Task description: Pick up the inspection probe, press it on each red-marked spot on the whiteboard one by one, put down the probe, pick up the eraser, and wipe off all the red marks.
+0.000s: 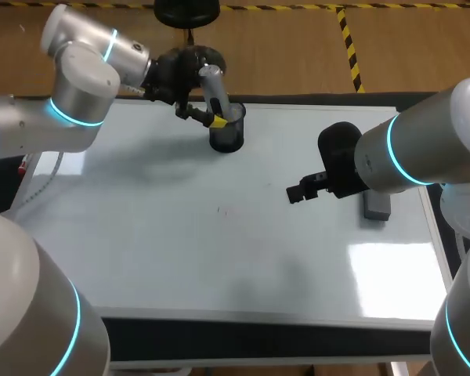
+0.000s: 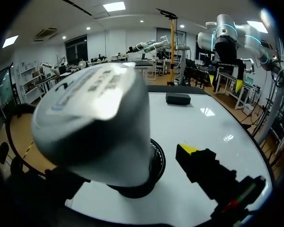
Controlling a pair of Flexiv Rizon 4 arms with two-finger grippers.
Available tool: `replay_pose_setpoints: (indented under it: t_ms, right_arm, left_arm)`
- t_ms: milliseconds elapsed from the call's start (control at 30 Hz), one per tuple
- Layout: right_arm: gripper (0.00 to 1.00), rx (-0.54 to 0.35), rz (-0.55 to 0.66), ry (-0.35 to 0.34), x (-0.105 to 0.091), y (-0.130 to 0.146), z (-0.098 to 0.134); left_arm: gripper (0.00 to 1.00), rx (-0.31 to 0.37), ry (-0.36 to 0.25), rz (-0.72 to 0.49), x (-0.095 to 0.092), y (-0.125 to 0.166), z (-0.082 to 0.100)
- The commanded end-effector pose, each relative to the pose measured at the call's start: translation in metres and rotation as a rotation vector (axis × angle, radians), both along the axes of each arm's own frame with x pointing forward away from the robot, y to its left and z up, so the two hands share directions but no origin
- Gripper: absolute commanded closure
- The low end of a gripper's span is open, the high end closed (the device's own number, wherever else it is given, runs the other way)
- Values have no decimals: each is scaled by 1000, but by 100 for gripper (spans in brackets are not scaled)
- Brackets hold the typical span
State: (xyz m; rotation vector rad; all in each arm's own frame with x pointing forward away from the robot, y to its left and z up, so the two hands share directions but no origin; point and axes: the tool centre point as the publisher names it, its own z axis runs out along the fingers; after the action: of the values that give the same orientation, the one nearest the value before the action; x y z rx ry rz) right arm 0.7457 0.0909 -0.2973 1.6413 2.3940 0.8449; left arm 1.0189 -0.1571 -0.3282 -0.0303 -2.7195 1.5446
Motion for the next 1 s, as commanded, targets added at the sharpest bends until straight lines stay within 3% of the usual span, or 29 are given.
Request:
replay_pose_setpoints:
  t_ms: [33, 1000]
  right_arm:
    - [0, 1, 1, 0, 0, -1, 0]
    - [0, 1, 1, 0, 0, -1, 0]
  left_arm:
    - [0, -14, -8, 1, -1, 4, -2]
    - [0, -41, -34, 63, -12, 51, -3]
